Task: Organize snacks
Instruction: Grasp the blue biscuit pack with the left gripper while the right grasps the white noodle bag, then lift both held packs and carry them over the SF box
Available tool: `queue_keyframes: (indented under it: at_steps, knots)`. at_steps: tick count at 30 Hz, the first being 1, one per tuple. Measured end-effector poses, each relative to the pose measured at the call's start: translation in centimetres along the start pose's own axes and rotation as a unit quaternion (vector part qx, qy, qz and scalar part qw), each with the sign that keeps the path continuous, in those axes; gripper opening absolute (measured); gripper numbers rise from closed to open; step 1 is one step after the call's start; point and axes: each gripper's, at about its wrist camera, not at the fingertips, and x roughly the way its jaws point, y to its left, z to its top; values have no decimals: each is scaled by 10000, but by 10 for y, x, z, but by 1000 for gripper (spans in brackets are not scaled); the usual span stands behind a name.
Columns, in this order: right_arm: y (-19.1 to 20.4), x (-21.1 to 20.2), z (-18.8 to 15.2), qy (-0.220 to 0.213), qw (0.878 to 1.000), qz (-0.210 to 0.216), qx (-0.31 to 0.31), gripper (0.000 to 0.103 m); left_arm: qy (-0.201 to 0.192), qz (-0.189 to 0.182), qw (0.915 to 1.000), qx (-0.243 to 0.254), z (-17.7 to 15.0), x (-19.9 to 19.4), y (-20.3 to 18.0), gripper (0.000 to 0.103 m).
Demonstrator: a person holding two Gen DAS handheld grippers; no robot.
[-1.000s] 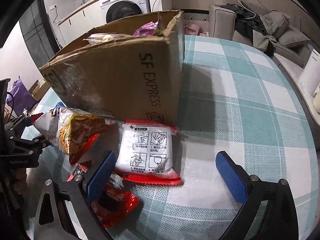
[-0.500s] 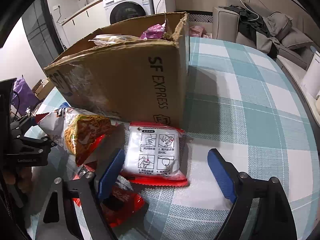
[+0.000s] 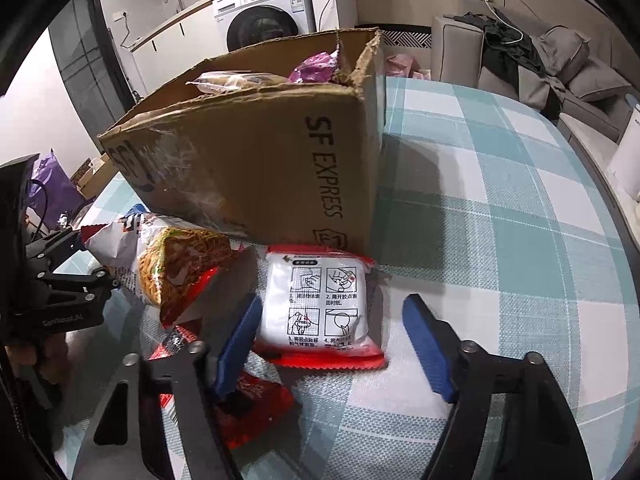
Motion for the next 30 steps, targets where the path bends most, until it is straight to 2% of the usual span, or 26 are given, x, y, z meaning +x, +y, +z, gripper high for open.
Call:
queue_keyframes:
  at_steps: [2, 5, 12, 19, 30]
  knots:
    - [0, -2, -2, -25, 10000, 61, -16, 56, -31, -71, 10000, -28, -1, -2, 1, 55]
    - [1, -7, -4, -107, 9997, 170, -104, 50, -64, -211, 9997, -88, -2, -5, 3, 48]
    - [23, -17, -10, -382, 9965, -20, -739, 48, -118, -320, 9994, -79, -5, -10, 2, 42]
    - [31, -30, -11, -549, 9944, 5, -904, 47, -297, -295, 9991, -98, -5, -21, 2, 42]
    - [57, -71, -11, -1106, 9849, 37, -1333, 47, -640, -279, 9974, -172, -1, -54, 4, 42]
